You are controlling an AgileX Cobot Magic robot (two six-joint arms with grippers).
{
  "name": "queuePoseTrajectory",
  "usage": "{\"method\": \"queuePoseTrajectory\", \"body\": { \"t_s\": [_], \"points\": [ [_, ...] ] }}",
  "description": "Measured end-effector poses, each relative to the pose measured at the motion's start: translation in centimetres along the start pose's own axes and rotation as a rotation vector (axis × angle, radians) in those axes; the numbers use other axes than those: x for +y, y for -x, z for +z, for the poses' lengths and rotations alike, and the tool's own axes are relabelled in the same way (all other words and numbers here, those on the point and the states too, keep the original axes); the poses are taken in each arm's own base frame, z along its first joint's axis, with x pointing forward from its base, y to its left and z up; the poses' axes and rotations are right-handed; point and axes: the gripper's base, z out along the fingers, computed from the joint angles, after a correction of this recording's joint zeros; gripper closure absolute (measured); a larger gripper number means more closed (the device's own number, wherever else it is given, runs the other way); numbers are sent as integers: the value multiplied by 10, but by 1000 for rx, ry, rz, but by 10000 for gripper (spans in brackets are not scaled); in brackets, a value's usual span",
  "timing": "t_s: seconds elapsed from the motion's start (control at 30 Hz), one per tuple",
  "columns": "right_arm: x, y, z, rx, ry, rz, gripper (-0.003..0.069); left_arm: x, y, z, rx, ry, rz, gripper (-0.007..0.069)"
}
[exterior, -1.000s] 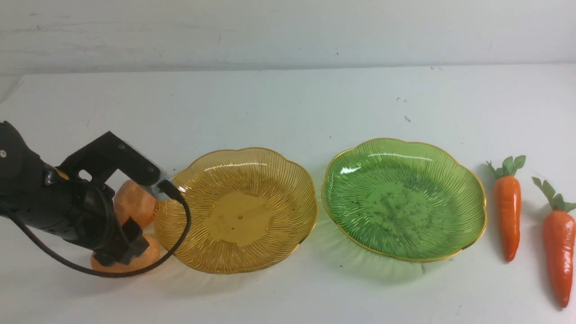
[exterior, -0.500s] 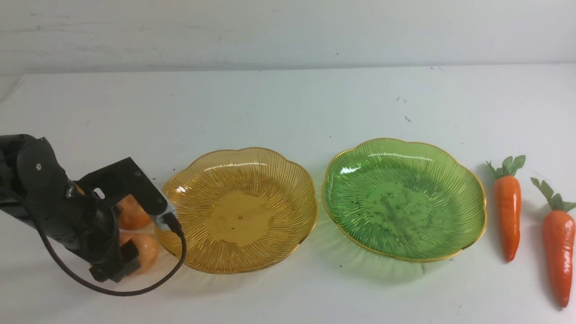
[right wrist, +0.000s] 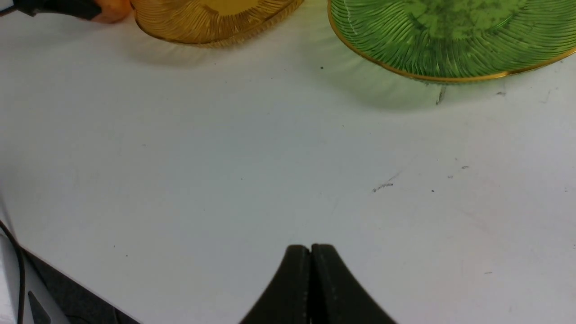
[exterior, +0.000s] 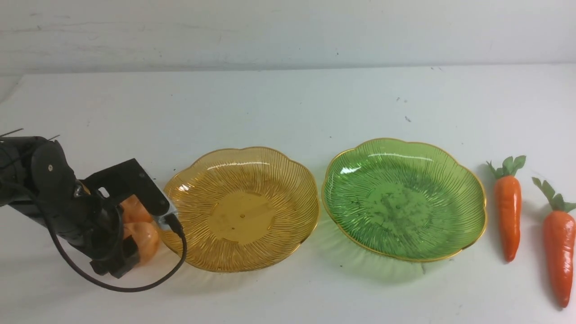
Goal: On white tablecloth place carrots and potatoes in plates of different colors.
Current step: 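Put the potatoes from the left side into the left plate with the left gripper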
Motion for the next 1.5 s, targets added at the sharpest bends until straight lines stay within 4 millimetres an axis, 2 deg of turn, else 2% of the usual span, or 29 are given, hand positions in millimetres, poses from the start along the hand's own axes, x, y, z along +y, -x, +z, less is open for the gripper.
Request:
{"method": "queuePoseTrajectory", "body": {
  "t_s": [0.2,0.5,0.6,0.67,0.7,0.73,0.77,0.8,0.83,0.87,0.97,1.1,1.13,1.23,1.27,1.37,1.47,1.5],
  "points": [
    [0,0,0,0,0,0,674,-4,-2,-2,42,-52,-68,238],
    [2,1,0,-11,24,12,674,-10,-1,-15,142,-192,-256,258],
    [4,2,0,-20,45,18,674,-9,8,-37,130,-234,-363,258],
    [5,2,0,-22,50,20,674,-8,19,-52,58,-239,-406,258],
    [5,2,0,-23,51,20,674,-8,20,-53,50,-240,-409,258],
    [5,2,0,-25,56,23,674,-12,34,-64,-33,-248,-418,258],
    [5,2,0,-26,57,23,674,-12,35,-65,-39,-251,-422,258],
    [5,2,0,-27,59,22,674,-17,51,-71,-143,-250,-434,258],
    [5,2,0,-27,59,22,674,-17,52,-72,-147,-255,-438,258],
    [5,3,0,-27,60,21,674,-19,65,-73,-230,-234,-447,258],
    [5,3,0,-27,61,22,674,-18,82,-65,-335,-178,-467,258],
    [6,3,0,-28,63,23,674,-15,90,-48,-357,-156,-529,256],
    [6,3,0,-28,63,23,674,-13,92,-33,-330,-166,-595,238],
    [6,3,0,-28,63,23,674,-13,92,-22,-299,-181,-646,203],
    [6,3,0,-29,63,22,674,-14,92,-15,-277,-191,-671,153],
    [6,3,0,-29,63,22,674,-14,92,-14,-266,-200,-675,89],
    [6,3,0,-29,63,22,674,-12,96,-19,-268,-208,-663,-37],
    [6,3,0,-29,63,22,674,-12,96,-20,-263,-208,-655,-48]
  ]
}}
